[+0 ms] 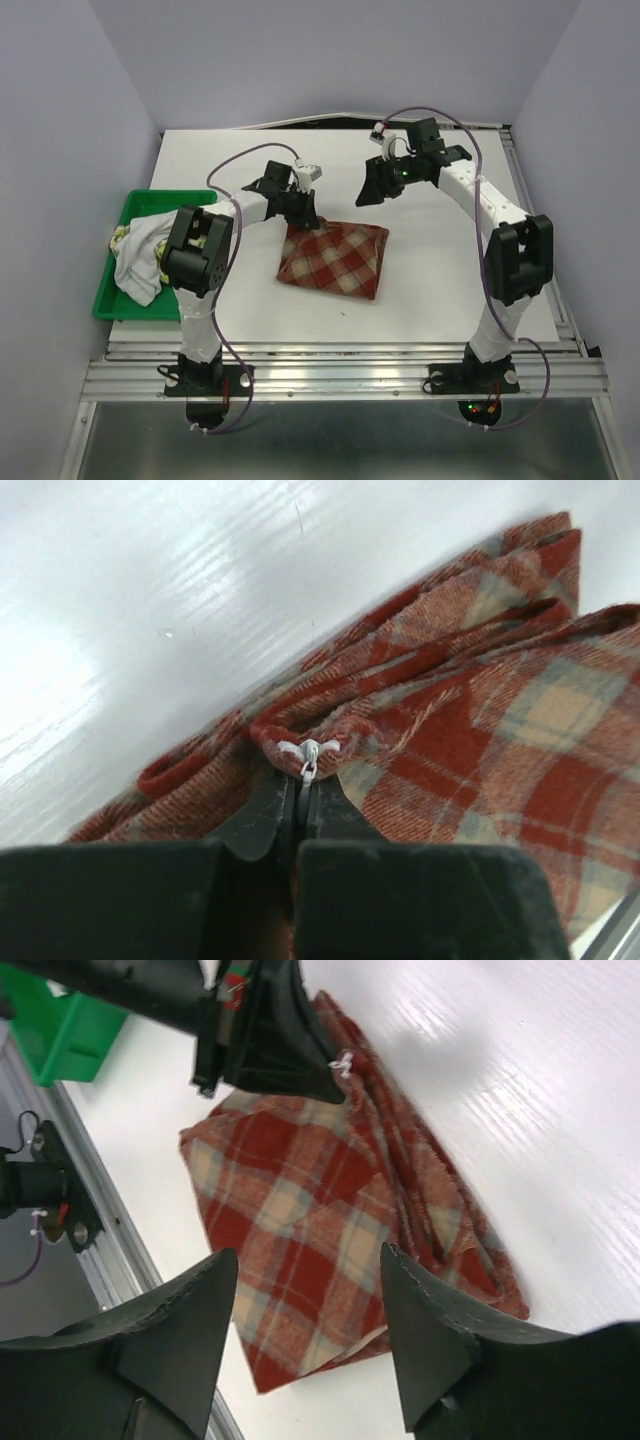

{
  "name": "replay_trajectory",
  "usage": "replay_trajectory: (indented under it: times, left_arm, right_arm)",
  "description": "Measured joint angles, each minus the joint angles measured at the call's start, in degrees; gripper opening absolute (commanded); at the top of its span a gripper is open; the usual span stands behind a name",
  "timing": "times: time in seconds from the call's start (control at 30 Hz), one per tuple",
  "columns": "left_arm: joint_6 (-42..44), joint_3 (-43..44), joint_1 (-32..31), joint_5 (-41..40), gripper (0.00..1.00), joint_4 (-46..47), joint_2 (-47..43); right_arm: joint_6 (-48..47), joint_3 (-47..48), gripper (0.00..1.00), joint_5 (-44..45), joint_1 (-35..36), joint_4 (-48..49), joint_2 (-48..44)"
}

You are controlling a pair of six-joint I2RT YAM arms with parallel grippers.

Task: Fold and stack the skirts
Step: Fold the skirt, then neatly place the folded skirt to the corner

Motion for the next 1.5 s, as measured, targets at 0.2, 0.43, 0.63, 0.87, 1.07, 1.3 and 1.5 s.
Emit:
replay_trajectory:
  times: [0.2, 0.43, 0.63, 0.87, 1.07, 1.3, 1.5]
  left_arm:
    - [-6.6, 1.2, 2.3, 2.0, 0.00, 4.2, 1.2]
    - [-12.0, 1.5, 3.1, 1.9, 0.06, 6.7, 4.5]
    - [-13.7, 3.2, 3.0, 1.0, 0.12, 6.4, 5.6]
    - [-13.1, 5.6, 2.9, -0.2, 0.36, 6.4, 6.9]
    - [-9.0, 10.9, 2.7, -1.0, 0.74, 1.9, 6.8]
    - [0.2, 16.8, 3.2, -4.1, 0.98, -4.5, -2.4]
    - [3.8, 17.0, 4.8, -8.2, 0.98, -7.5, -17.9]
  right_arm:
    - [9.7, -10.9, 0.50, -8.3, 0.0, 8.2, -8.4]
    - [18.7, -23.5, 0.50, -12.2, 1.9, 19.8, -4.4]
    - [21.8, -23.3, 0.50, -3.0, 2.9, 24.8, 5.0]
    - [20.7, -16.9, 0.49, 12.8, 2.1, 23.8, 8.2]
    - [16.0, -12.2, 0.68, 25.0, -1.8, 23.0, 8.5]
    - [10.7, -13.5, 0.83, 27.1, -2.7, 20.6, -0.1]
    - [2.9, -10.0, 0.84, 31.5, 6.2, 18.0, -6.1]
